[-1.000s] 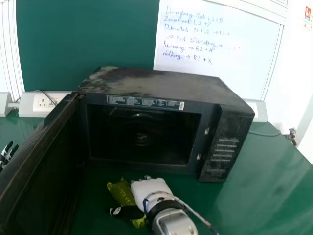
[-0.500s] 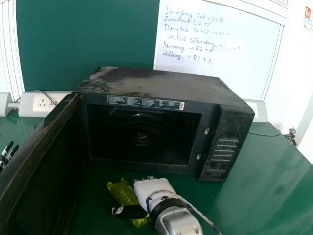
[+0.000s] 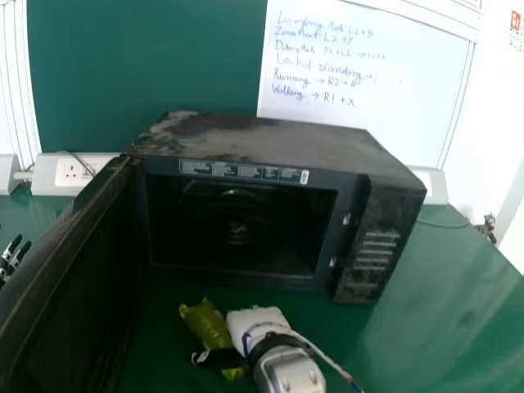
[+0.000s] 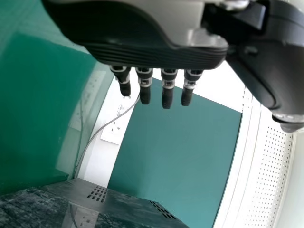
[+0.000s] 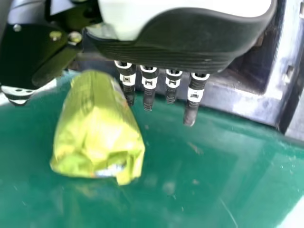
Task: Put biscuit inside oven
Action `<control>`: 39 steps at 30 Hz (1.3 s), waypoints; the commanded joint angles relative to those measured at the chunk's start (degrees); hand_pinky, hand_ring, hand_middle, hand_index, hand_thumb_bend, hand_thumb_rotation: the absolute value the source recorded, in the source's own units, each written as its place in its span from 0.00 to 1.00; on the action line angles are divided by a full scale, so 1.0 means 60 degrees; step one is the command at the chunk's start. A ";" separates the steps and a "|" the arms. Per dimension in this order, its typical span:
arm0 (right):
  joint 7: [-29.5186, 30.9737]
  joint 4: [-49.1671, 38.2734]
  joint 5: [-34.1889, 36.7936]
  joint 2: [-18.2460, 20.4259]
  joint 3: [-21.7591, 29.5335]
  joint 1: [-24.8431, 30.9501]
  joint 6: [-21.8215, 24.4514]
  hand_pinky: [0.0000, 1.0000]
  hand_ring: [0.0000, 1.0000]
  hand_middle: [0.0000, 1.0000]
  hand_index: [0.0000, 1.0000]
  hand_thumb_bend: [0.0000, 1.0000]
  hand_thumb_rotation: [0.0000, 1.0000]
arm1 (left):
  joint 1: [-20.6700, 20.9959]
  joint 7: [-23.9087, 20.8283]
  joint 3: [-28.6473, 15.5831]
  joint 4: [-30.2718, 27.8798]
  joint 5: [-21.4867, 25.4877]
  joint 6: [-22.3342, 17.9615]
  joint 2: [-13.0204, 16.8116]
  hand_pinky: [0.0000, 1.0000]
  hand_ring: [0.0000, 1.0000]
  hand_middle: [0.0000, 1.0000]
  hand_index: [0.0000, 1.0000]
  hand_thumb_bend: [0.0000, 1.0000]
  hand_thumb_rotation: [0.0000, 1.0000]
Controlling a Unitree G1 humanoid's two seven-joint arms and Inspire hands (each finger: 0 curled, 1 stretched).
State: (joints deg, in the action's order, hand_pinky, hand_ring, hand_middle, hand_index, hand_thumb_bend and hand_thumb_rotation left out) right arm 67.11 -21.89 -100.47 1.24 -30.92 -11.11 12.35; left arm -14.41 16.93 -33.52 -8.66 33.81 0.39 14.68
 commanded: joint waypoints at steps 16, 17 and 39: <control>0.1163 0.1518 -0.0205 0.0087 -0.0472 -0.1532 -0.0482 0.70 0.82 0.88 0.87 0.96 0.33 | 0.0015 -0.0015 0.0014 -0.0145 -0.0047 -0.0003 0.0032 0.81 0.86 0.87 0.91 0.91 0.77; 0.1152 0.1563 -0.0248 0.0062 -0.0527 -0.1560 -0.0504 0.68 0.81 0.88 0.87 0.95 0.33 | 0.0020 -0.0004 0.0016 -0.0131 -0.0059 -0.0022 0.0036 0.81 0.86 0.87 0.91 0.91 0.78; -0.0402 0.1061 0.0001 0.0490 -0.0364 -0.0633 0.0918 0.16 0.22 0.47 0.71 0.57 0.00 | 0.0052 -0.0063 0.0034 -0.0123 -0.0059 -0.0006 0.0006 0.81 0.85 0.86 0.91 0.92 0.77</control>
State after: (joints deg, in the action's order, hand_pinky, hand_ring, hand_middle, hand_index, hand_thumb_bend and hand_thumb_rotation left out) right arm 65.41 -14.84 -101.09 2.70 -33.15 -16.03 17.24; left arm -14.49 16.70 -33.52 -8.93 33.70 0.39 14.68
